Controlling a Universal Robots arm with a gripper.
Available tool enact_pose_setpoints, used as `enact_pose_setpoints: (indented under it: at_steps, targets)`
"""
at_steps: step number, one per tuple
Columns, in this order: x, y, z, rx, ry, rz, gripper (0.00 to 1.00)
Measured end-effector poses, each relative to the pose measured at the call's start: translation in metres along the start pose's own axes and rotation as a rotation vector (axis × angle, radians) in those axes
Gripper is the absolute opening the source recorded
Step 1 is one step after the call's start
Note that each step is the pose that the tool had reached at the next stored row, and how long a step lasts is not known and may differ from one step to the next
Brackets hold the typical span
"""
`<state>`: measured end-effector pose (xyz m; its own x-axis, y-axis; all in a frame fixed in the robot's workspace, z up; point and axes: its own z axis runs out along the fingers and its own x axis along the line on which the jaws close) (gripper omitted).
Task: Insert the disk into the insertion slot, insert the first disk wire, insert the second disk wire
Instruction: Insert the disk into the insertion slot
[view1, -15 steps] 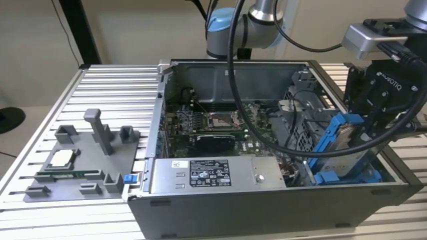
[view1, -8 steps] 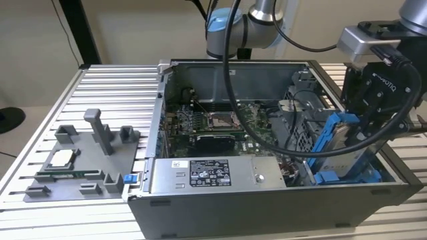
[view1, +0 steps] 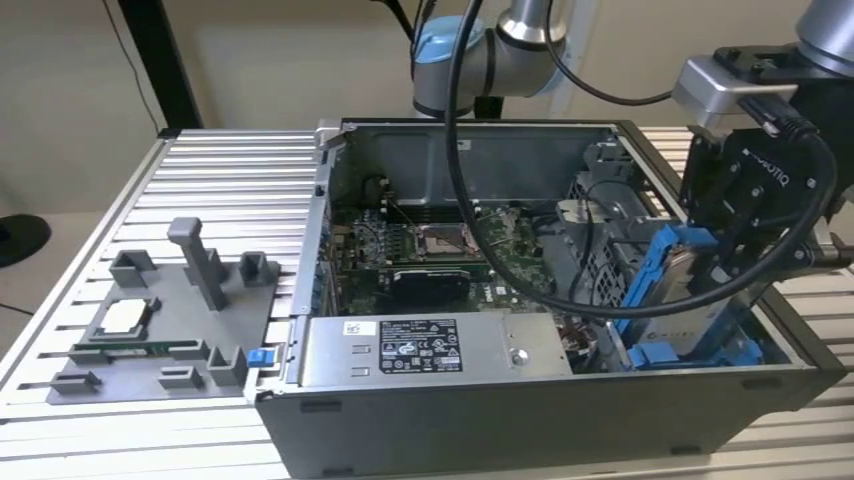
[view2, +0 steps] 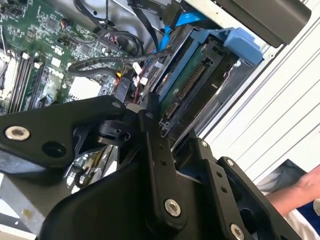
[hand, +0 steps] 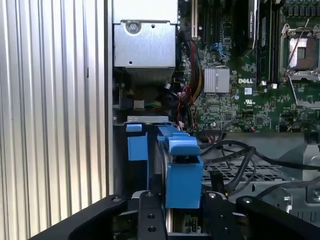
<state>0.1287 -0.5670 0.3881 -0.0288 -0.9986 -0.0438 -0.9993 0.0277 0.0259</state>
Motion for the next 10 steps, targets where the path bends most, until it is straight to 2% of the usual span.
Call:
enact_pose_setpoints:
  at_steps: [1, 2, 8, 10]
  targets:
    - [-0.0002, 0.0, -0.0003, 0.0, -0.001, 0.0, 0.0]
    - [-0.0003, -0.0001, -0.0008, 0.0002, -0.0008, 0.0, 1.0]
    - [-0.0001, 0.0001, -0.0019, 0.0, 0.0016, 0.0, 1.0]
    - [-0.0005, 0.0003, -0.0099, 0.0, 0.0014, 0.0, 1.0]
